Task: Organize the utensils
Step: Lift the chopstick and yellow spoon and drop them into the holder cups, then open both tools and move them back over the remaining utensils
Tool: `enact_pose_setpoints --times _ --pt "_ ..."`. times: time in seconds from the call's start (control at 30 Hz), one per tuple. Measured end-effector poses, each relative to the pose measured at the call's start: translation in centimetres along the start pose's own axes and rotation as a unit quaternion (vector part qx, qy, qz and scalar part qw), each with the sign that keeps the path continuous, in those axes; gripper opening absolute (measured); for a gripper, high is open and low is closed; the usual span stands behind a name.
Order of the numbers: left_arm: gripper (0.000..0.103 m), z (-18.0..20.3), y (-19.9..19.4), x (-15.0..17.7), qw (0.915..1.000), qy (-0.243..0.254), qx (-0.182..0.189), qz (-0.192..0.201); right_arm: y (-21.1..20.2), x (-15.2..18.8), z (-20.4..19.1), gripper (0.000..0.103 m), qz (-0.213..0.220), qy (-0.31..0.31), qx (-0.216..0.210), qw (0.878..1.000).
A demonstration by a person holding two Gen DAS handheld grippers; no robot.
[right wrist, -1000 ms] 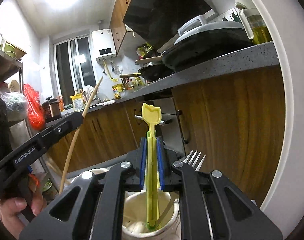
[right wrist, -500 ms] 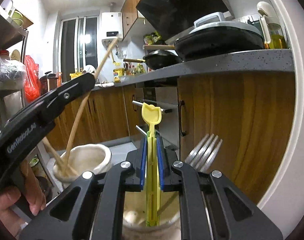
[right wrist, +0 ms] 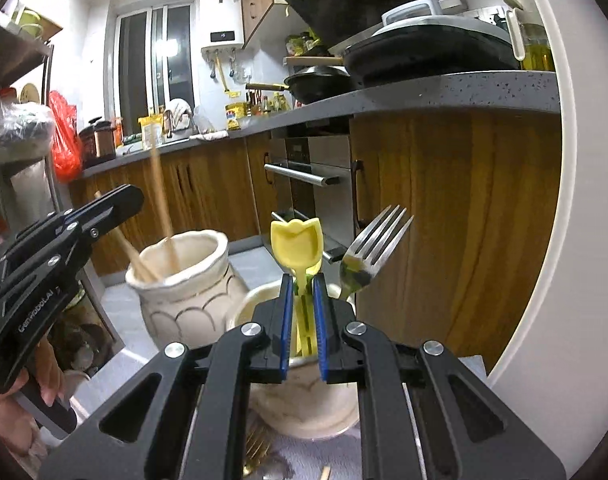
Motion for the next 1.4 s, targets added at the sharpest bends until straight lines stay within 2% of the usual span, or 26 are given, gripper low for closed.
enact_pose_setpoints --times 0.13,0.2,0.23,0.27,0.33,0.37,0.4,0.43,0.47,0.6,0.67,0.73,0.83,0.97,1.03,1.4 --pt "0.015 0.0 -0.2 0.2 1.0 -0.006 0.005 -0.001 0.0 0.3 0.0 0.01 -0.004 0.004 -0.001 1.0" --pt "0.016 0.1 -0.4 0.4 1.0 -0.006 0.006 -0.003 0.0 0.1 0.1 0.012 -0.005 0.008 -0.001 1.0" --pt "0.019 0.1 -0.4 0.6 0.9999 -0.007 0.006 -0.005 -0.1 0.0 0.2 0.017 -0.003 0.009 -0.001 1.0" --pt "0.021 0.1 -0.5 0.6 0.9999 -0.009 0.008 -0.006 -0.3 -0.1 0.4 0.028 0.0 0.011 -0.001 1.0" --pt "0.025 0.2 -0.7 0.8 0.9998 -0.012 0.01 -0.008 -0.5 -0.4 0.6 0.037 0.006 0.016 -0.004 1.0" --pt "0.026 0.2 -0.9 0.8 0.9999 -0.011 0.01 -0.007 -0.8 -0.4 0.7 0.039 0.007 0.018 -0.004 1.0" --pt "0.034 0.2 -1.0 0.9 0.9999 -0.011 0.01 -0.007 -1.0 -0.4 0.8 0.04 0.007 0.021 -0.003 1.0" --pt "0.047 0.3 -1.3 0.9 0.9999 -0.01 0.01 -0.005 -1.3 -0.4 1.0 0.045 0.008 0.027 -0.003 1.0" --pt "0.052 0.4 -1.6 0.9 0.9999 -0.011 0.011 -0.003 -1.7 -0.3 1.2 0.051 0.01 0.032 -0.004 0.999" --pt "0.056 0.5 -2.7 0.9 0.9996 -0.019 0.02 -0.001 -3.0 -0.1 1.8 0.066 0.015 0.044 -0.001 0.999" --pt "0.058 0.6 -3.4 1.1 0.9993 -0.026 0.025 -0.002 -3.8 0.1 2.1 0.079 0.018 0.05 -0.001 0.999" --pt "0.076 0.7 -4.0 1.3 0.9992 -0.03 0.026 -0.003 -4.5 0.5 2.2 0.088 0.018 0.053 0.001 0.998" --pt "0.08 0.9 -5.0 1.8 0.9989 -0.035 0.032 -0.006 -5.5 1.3 2.3 0.098 0.016 0.053 0.003 0.998" --pt "0.084 1.2 -5.8 2.9 0.9984 -0.037 0.036 -0.022 -6.4 2.5 2.4 0.098 0.015 0.05 0.016 0.999" --pt "0.091 1.2 -6.1 3.6 0.9982 -0.039 0.033 -0.031 -6.5 3.0 2.6 0.098 0.012 0.049 0.022 0.998" --pt "0.093 1.4 -7.4 8.1 0.9904 -0.073 0.059 -0.102 -7.2 6.0 3.4 0.098 -0.032 0.059 0.053 0.996"
Point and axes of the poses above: each gripper's, at about its wrist camera, not at the fingertips, and y roughly the way its jaws point, z to its right, x to its underside, the point moved 6 cm from there along y, roughly the way its jaws point, and after that the axes turned 11 degrees about y, right-handed, at the moved point
